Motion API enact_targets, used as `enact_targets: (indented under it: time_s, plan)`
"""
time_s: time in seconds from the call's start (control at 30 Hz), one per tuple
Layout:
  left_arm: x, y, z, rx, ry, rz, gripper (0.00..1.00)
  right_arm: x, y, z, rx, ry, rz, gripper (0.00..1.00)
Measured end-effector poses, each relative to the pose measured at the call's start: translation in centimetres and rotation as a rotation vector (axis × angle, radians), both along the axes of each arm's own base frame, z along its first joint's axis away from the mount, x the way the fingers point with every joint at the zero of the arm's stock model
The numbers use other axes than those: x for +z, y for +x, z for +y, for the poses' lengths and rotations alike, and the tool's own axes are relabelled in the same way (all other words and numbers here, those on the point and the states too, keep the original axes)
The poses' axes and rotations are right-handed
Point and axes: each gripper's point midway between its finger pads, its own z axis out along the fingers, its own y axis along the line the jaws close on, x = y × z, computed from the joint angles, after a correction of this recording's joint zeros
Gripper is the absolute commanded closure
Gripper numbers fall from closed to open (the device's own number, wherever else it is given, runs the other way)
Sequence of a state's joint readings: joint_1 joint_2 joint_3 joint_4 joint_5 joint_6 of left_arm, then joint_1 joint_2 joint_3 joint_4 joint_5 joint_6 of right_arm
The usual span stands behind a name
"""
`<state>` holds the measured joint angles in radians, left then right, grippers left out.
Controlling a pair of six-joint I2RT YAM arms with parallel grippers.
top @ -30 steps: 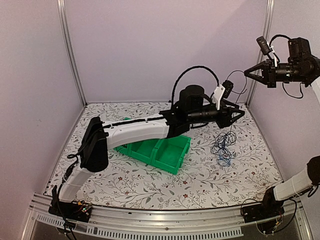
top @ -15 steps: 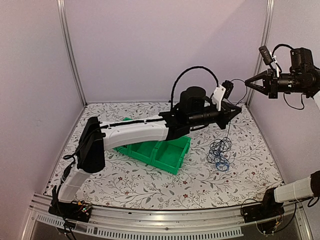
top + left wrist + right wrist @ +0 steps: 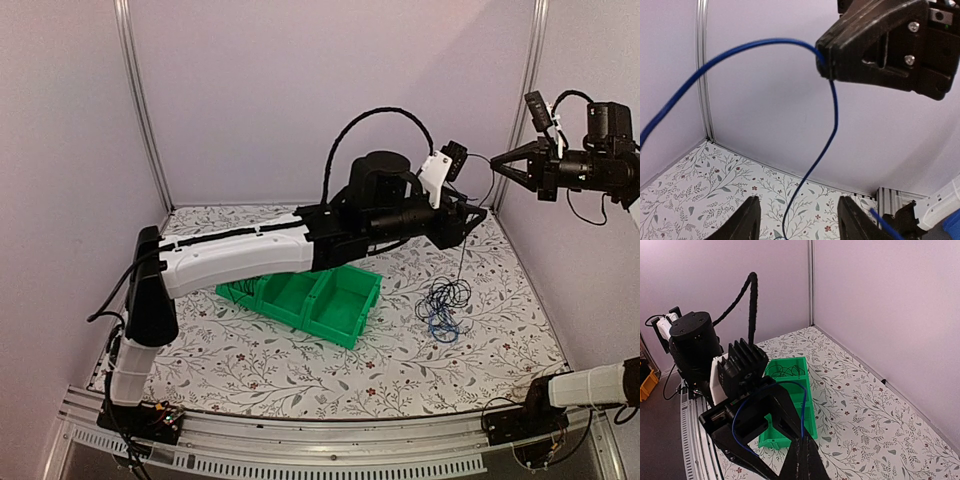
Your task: Untangle the cables
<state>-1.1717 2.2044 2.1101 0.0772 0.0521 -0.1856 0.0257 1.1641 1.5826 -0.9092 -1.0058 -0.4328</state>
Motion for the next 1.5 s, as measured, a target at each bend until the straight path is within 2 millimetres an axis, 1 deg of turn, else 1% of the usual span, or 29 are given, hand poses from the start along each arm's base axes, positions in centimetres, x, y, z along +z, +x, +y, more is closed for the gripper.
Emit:
enact_targets:
  time_s: [0.07,0.1,0.17,0.2,0.23,0.3,0.4,0.43,0.5,0.53,0.6,0.63,0.67,0.7,0.73,0.8,0.87,0.93,1.0,1.03,1.1,1.17,1.23,1.27,1.3,1.33,1.37,1.47,1.5]
  plan:
    - [-0.7,0.1,-0.2,0.000,0.027,-0.012,0.49,0.1,-0.3,0.1,0.005,0.008,-0.007,1.00]
    - [-0.9,0.2,-0.4,-0.003,0.035,-0.020,0.57,0.3,-0.4,0.2,0.013,0.015,-0.009,1.00]
    - [-1.3,0.3,-1.1,-0.013,0.041,-0.039,0.83,0.5,-0.3,0.3,0.020,0.024,-0.013,1.00]
    - [-0.7,0.3,-1.3,-0.020,0.034,-0.058,0.90,0.5,-0.3,0.3,0.020,0.026,-0.012,1.00]
    - [-1.8,0.5,-1.9,-0.023,0.049,-0.062,0.94,0.5,-0.2,0.3,0.020,0.027,-0.013,1.00]
    - [-2.9,0.8,-2.2,-0.024,0.070,-0.067,1.00,0.5,0.0,0.3,0.020,0.028,-0.014,1.00]
    - [-4.0,1.0,-2.3,-0.023,0.086,-0.065,1.00,0.2,0.1,0.3,0.016,0.033,0.003,1.00]
    - [-4.0,1.0,-2.2,-0.022,0.085,-0.066,1.00,0.0,0.2,0.3,0.014,0.037,0.011,0.98]
    - [-4.4,1.0,-2.0,-0.020,0.093,-0.064,1.00,-0.4,0.5,0.3,0.010,0.042,0.025,0.75]
    - [-4.6,0.9,-1.9,-0.020,0.097,-0.062,1.00,-0.8,0.6,0.3,0.006,0.044,0.033,0.60]
    - [-4.7,1.0,-1.7,-0.016,0.104,-0.058,1.00,-2.7,0.9,0.2,-0.004,0.043,0.063,0.40]
    - [-4.6,1.0,-1.7,-0.014,0.101,-0.058,1.00,-3.8,1.0,0.1,-0.011,0.042,0.082,0.27]
    - [-4.4,1.0,-1.5,-0.010,0.097,-0.053,1.00,-5.3,1.0,0.1,-0.017,0.040,0.100,0.06]
    - [-4.0,1.0,-1.4,-0.009,0.091,-0.051,1.00,-7.0,0.8,0.1,-0.019,0.041,0.127,0.02]
    - [-3.6,1.1,-1.3,-0.007,0.082,-0.051,1.00,-9.2,0.4,0.1,-0.014,0.045,0.161,0.01]
    - [-2.1,1.1,-0.8,-0.003,0.056,-0.050,1.00,-12.8,-0.6,0.3,-0.002,0.054,0.212,0.01]
    - [-0.5,1.1,-0.3,0.002,0.024,-0.052,1.00,-15.2,-1.6,0.3,-0.002,0.061,0.228,0.01]
    - [1.2,1.1,0.3,0.006,-0.009,-0.058,1.00,-16.4,-2.5,0.3,-0.006,0.067,0.203,0.01]
    - [2.6,1.1,0.6,0.007,-0.043,-0.061,1.00,-16.5,-2.8,0.5,-0.001,0.072,0.162,0.02]
    - [3.3,1.0,0.7,0.007,-0.058,-0.063,1.00,-16.4,-2.7,0.7,0.005,0.073,0.141,0.06]
    - [4.4,0.9,0.8,0.001,-0.082,-0.062,1.00,-16.3,-2.4,1.1,0.020,0.075,0.105,0.15]
    - [5.8,0.7,0.9,-0.005,-0.110,-0.067,1.00,-16.7,-1.8,1.7,0.038,0.079,0.093,0.30]
    - [7.7,0.4,1.2,-0.014,-0.147,-0.079,1.00,-17.6,-1.2,2.5,0.062,0.086,0.110,0.49]
    - [8.4,0.3,1.3,-0.015,-0.162,-0.083,1.00,-18.4,-0.7,3.0,0.071,0.092,0.130,0.55]
    - [9.3,0.2,1.5,-0.019,-0.180,-0.091,1.00,-18.5,-0.7,3.3,0.078,0.091,0.131,0.59]
    - [10.0,0.0,1.7,-0.022,-0.194,-0.095,1.00,-18.8,-0.4,3.5,0.082,0.099,0.138,0.61]
    - [10.6,0.0,1.8,-0.023,-0.206,-0.099,1.00,-19.0,-0.1,3.7,0.084,0.106,0.138,0.65]
    - [11.2,-0.2,2.0,-0.027,-0.218,-0.101,1.00,-19.4,1.0,4.0,0.076,0.126,0.148,0.91]
    - [11.1,-0.2,1.9,-0.027,-0.214,-0.099,1.00,-19.5,1.3,4.0,0.072,0.130,0.150,0.95]
